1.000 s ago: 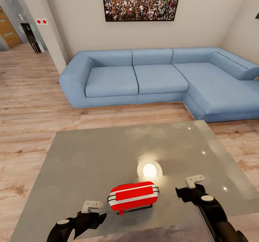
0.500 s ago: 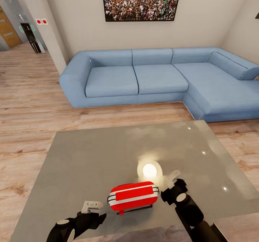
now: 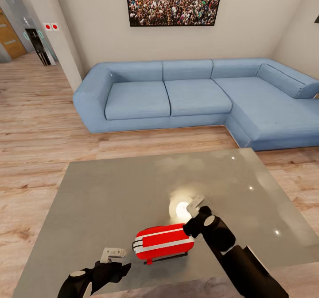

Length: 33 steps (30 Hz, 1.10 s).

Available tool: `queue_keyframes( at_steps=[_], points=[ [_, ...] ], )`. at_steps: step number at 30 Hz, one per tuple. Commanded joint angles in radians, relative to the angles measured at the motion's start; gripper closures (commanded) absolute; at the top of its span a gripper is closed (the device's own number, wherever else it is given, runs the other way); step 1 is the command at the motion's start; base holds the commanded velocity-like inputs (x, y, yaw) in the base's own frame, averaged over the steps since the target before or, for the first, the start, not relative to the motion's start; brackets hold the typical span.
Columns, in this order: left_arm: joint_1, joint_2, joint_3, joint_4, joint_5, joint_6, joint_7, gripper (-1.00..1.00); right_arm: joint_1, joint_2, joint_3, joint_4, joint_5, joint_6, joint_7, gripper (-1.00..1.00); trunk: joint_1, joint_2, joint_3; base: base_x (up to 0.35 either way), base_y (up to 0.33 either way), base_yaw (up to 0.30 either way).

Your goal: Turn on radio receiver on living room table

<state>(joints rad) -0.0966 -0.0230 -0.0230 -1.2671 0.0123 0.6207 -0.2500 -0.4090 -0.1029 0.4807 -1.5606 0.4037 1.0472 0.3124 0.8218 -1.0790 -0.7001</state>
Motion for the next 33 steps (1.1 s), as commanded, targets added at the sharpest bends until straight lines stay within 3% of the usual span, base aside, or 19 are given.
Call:
queue_keyframes(
  at_steps=[1, 4, 12, 19, 28, 33],
  points=[
    [0.000, 0.000, 0.000, 0.000, 0.000, 0.000, 0.000, -1.00, -0.003, 0.001, 0.006, 0.000, 0.000, 0.000, 0.001, -1.00, 0.000, 0.000, 0.000, 0.000, 0.000, 0.000],
    [0.000, 0.000, 0.000, 0.000, 0.000, 0.000, 0.000, -1.00, -0.029, 0.009, 0.049, 0.000, 0.000, 0.000, 0.027, -1.00, 0.000, 0.000, 0.000, 0.000, 0.000, 0.000],
    [0.000, 0.000, 0.000, 0.001, 0.000, 0.001, 0.000, -1.00, -0.083, 0.011, 0.095, 0.001, 0.000, 0.000, 0.141, -1.00, 0.000, 0.000, 0.000, 0.000, 0.000, 0.000],
    [0.000, 0.000, 0.000, 0.002, 0.001, 0.001, 0.000, -1.00, -0.093, 0.017, 0.216, 0.006, 0.001, 0.000, 0.151, -1.00, 0.000, 0.000, 0.000, 0.000, 0.000, 0.000],
    [0.000, 0.000, 0.000, 0.003, 0.004, 0.000, 0.000, -1.00, -0.209, 0.034, 0.384, 0.046, 0.008, 0.000, 0.210, -1.00, 0.000, 0.000, 0.000, 0.000, 0.000, 0.000],
    [0.000, 0.000, 0.001, 0.004, 0.005, -0.001, 0.000, -1.00, -0.229, 0.059, 0.416, 0.104, 0.009, 0.000, 0.221, -1.00, 0.000, 0.000, 0.000, 0.000, 0.000, 0.000]
  ],
)
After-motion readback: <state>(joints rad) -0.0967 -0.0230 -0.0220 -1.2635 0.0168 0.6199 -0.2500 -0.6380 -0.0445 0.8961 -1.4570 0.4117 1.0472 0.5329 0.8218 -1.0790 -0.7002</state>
